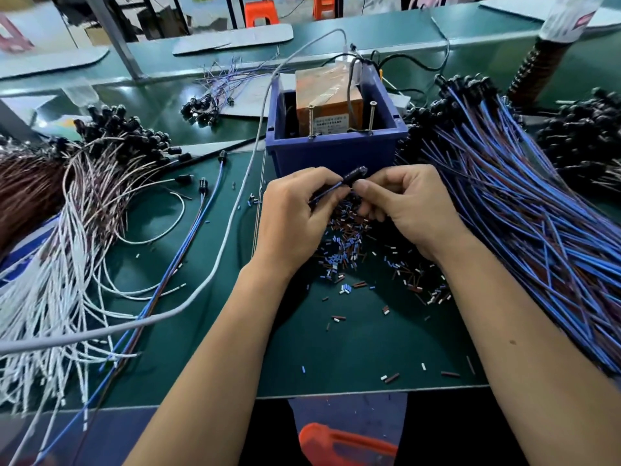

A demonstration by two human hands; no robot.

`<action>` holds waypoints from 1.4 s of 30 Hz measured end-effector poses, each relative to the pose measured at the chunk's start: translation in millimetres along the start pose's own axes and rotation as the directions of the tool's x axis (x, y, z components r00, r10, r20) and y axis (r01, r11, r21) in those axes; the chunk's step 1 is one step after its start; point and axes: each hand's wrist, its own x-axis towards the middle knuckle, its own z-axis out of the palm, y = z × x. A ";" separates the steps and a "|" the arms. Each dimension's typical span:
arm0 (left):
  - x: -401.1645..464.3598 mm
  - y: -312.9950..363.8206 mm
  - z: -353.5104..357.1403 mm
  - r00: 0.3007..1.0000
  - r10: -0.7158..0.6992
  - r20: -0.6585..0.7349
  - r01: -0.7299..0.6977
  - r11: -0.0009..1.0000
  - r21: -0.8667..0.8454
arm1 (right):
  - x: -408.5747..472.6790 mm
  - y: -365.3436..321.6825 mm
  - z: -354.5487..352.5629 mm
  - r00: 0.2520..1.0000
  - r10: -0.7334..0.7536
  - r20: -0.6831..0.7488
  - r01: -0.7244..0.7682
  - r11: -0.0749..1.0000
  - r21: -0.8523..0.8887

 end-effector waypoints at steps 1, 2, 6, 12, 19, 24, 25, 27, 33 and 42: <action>-0.1 -0.4 -0.4 1.000 -0.020 -0.017 0.020 1.000 -0.003 | 0.3 0.3 0.0 1.000 0.008 -0.020 -0.008 1.000 0.004; -0.5 -0.8 -0.3 0.999 -0.041 -0.029 0.041 0.999 -0.006 | 0.4 1.0 -0.3 0.999 0.016 -0.036 -0.016 1.000 0.006; -2.2 -1.3 2.1 0.995 -0.087 -0.038 0.086 0.996 -0.021 | -0.3 1.9 -1.7 0.998 0.041 -0.044 -0.041 0.999 -0.001; -3.0 -0.5 4.4 0.994 -0.098 -0.057 0.098 0.995 0.005 | -0.8 1.0 1.3 0.993 0.099 -0.059 -0.100 0.995 -0.018; -3.0 2.9 8.2 0.992 -0.091 -0.091 0.093 0.996 0.014 | -0.1 0.1 1.7 0.987 0.131 -0.094 -0.128 0.991 0.040; -3.4 5.7 10.0 0.990 -0.108 -0.094 0.110 0.994 0.019 | 0.3 -0.8 -1.6 0.982 0.183 -0.055 -0.169 0.967 0.190; -3.3 5.8 9.8 0.989 -0.116 -0.096 0.118 0.993 0.015 | 0.0 -0.9 -2.1 0.983 0.181 -0.043 -0.169 0.965 0.200; -3.4 5.6 9.3 0.986 -0.133 -0.101 0.134 0.991 0.004 | -0.3 -0.7 -2.6 0.985 0.170 -0.024 -0.162 0.968 0.191; -2.9 5.3 8.8 0.980 -0.153 -0.126 0.154 0.988 -0.004 | -1.8 -0.4 -0.5 0.997 0.070 -0.030 -0.068 0.994 0.084; -3.0 7.1 11.2 0.979 -0.161 -0.124 0.159 0.987 -0.025 | -2.5 -3.5 3.3 0.996 0.022 -0.085 -0.013 0.995 0.101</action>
